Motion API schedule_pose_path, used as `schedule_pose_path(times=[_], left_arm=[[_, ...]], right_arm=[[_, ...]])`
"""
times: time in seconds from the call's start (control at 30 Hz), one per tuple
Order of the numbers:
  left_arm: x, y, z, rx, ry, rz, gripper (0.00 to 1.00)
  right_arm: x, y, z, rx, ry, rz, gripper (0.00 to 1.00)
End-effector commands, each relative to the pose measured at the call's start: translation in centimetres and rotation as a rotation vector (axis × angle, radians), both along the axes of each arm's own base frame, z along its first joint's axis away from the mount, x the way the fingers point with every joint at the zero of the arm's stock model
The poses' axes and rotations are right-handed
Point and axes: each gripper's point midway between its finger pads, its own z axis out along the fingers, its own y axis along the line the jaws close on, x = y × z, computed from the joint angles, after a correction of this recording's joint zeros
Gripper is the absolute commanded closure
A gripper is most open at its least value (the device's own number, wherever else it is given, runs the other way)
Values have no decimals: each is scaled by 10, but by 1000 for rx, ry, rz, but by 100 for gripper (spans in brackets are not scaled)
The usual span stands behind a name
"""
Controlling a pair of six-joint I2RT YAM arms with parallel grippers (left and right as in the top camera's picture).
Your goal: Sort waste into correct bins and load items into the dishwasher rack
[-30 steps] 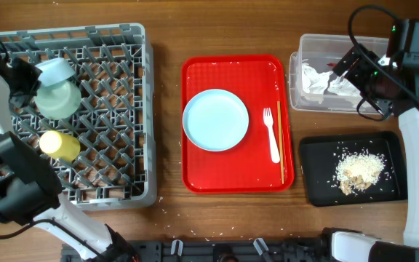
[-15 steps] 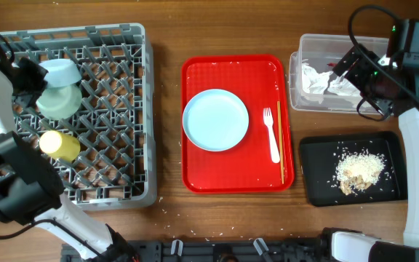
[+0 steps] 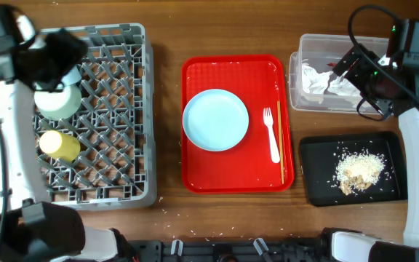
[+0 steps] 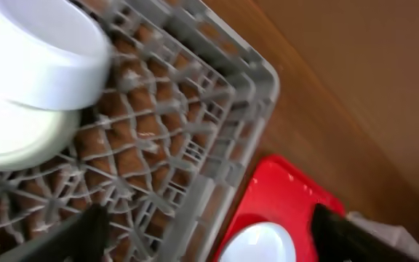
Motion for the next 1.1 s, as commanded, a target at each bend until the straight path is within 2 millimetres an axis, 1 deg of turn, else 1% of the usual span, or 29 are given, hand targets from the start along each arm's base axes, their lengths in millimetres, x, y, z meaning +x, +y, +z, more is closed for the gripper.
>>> schedule_pose_path(times=[0.0,0.07,0.13,0.17,0.2,0.27,0.3,0.4,0.47,0.6,0.67,0.77,0.83,0.93,1.0,1.07], left_arm=[[7,-24,-27,61,74,-88,10],[10,-31,-39,74,105,-103,9],[13,-28,-51,90,135,-93,8],[15,-23,-54,112,141,-79,8],[19,-8,-55,170,137,-31,8],[21,11,-54,220,140,70,7],[20,20,-54,225,146,128,8],[16,35,-54,204,157,221,6],[9,51,-56,181,177,324,7],[-19,88,-64,60,251,608,8],[-29,98,-67,21,277,645,9],[-34,103,-72,-32,300,654,10],[-30,102,-80,-49,311,648,9],[-12,95,-97,-119,309,609,9],[1,95,-109,-150,300,593,9],[9,97,-120,-158,300,590,9]], right_arm=[[3,-4,4,-12,-11,-15,0],[3,-4,4,-12,-11,-15,0],[3,-4,4,-11,-11,-16,0],[3,-4,4,-12,-11,-15,0],[3,-4,4,-11,-11,-16,0],[3,-4,4,-12,-11,-15,0],[3,-4,4,-11,-11,-16,0],[3,-4,4,-11,-11,-16,0],[3,-4,4,-12,-11,-15,0],[3,-4,4,-11,-11,-16,0],[3,-4,4,-12,-11,-15,0],[3,-4,4,-12,-11,-15,0],[3,-4,4,-12,-11,-15,0],[3,-4,4,-12,-11,-15,0],[3,-4,4,-12,-11,-15,0],[3,-4,4,-12,-11,-15,0]])
